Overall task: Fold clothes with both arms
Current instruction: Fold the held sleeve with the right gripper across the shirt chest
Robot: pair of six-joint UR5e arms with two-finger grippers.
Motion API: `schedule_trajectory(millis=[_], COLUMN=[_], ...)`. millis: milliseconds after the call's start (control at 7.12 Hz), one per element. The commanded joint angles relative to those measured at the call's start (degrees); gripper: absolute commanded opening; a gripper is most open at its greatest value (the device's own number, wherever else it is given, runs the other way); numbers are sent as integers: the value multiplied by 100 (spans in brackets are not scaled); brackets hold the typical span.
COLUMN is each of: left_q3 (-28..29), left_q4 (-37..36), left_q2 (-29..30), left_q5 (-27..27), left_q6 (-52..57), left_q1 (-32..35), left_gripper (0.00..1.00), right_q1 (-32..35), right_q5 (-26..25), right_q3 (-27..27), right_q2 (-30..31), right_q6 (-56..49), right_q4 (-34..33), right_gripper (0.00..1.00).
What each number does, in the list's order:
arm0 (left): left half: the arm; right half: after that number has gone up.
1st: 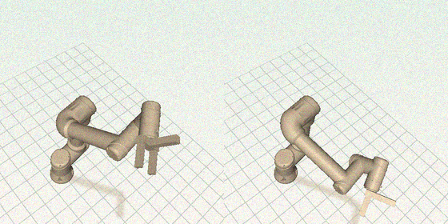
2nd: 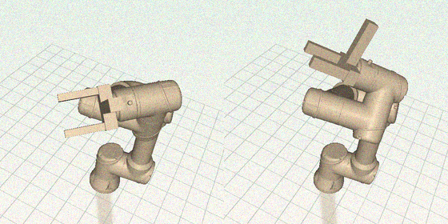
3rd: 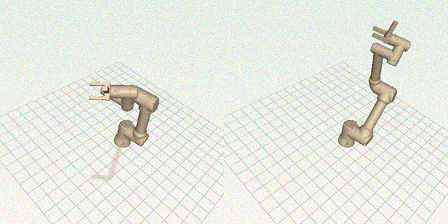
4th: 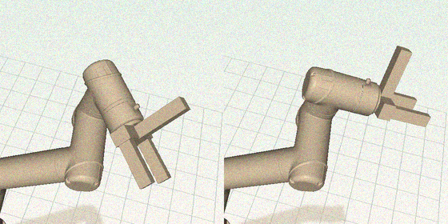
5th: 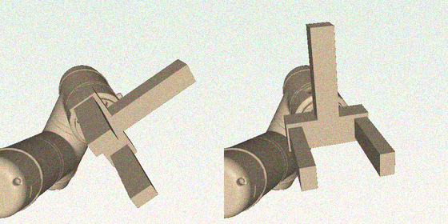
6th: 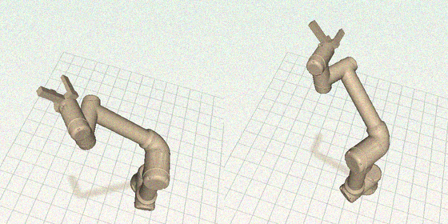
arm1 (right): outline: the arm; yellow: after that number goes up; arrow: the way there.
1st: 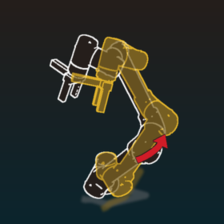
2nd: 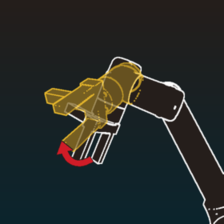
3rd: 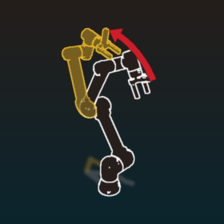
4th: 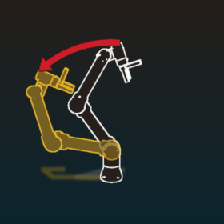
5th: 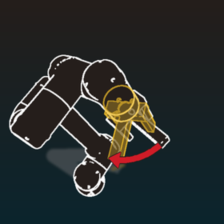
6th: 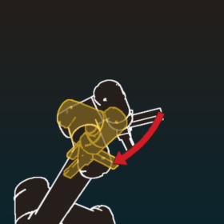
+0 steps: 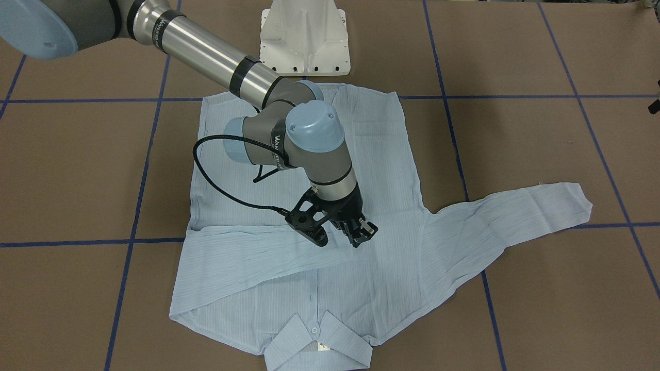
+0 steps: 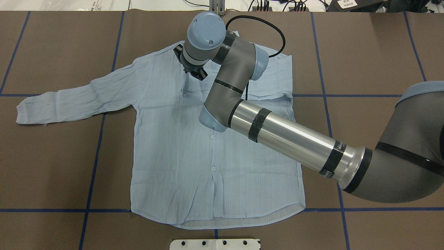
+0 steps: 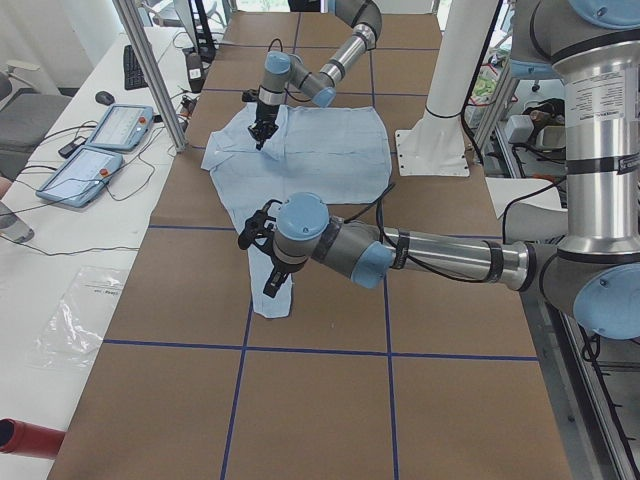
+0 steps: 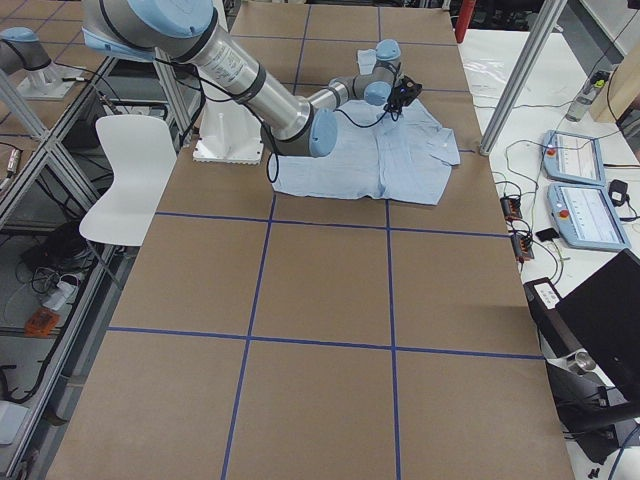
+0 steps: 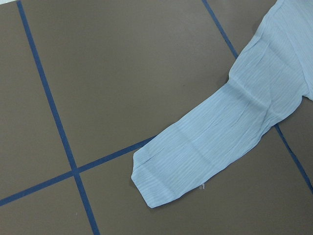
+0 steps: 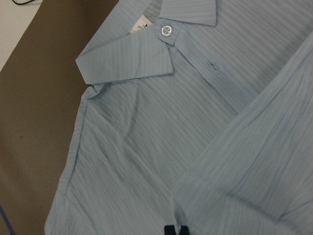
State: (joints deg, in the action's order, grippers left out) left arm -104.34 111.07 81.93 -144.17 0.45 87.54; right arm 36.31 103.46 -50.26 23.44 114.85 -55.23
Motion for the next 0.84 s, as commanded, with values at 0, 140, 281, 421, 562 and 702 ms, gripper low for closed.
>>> schedule_trajectory(millis=[0, 140, 281, 421, 562, 702], left_q3=[11, 2, 63, 159, 221, 343], left_q4=[54, 55, 37, 46, 46, 81], left_q2=[42, 42, -1, 7, 42, 190], left_q5=[56, 47, 47, 56, 65, 343], left_q6=[-1, -18, -53, -123, -489, -1111], left_q1=[-44, -53, -53, -105, -176, -733], left_gripper=[100, 100, 100, 100, 100, 99], right_q1=[-97, -184, -307, -361, -431, -510], right_q5=[-229, -386, -622, -668, -756, -905], right_q3=[262, 262, 262, 262, 253, 201], right_q2=[-199, -191, -199, -199, -252, -261], right_q6=[274, 405, 424, 459, 555, 643], right_q4=[135, 144, 135, 135, 135, 126], right_gripper=[0, 34, 99, 100, 100, 100])
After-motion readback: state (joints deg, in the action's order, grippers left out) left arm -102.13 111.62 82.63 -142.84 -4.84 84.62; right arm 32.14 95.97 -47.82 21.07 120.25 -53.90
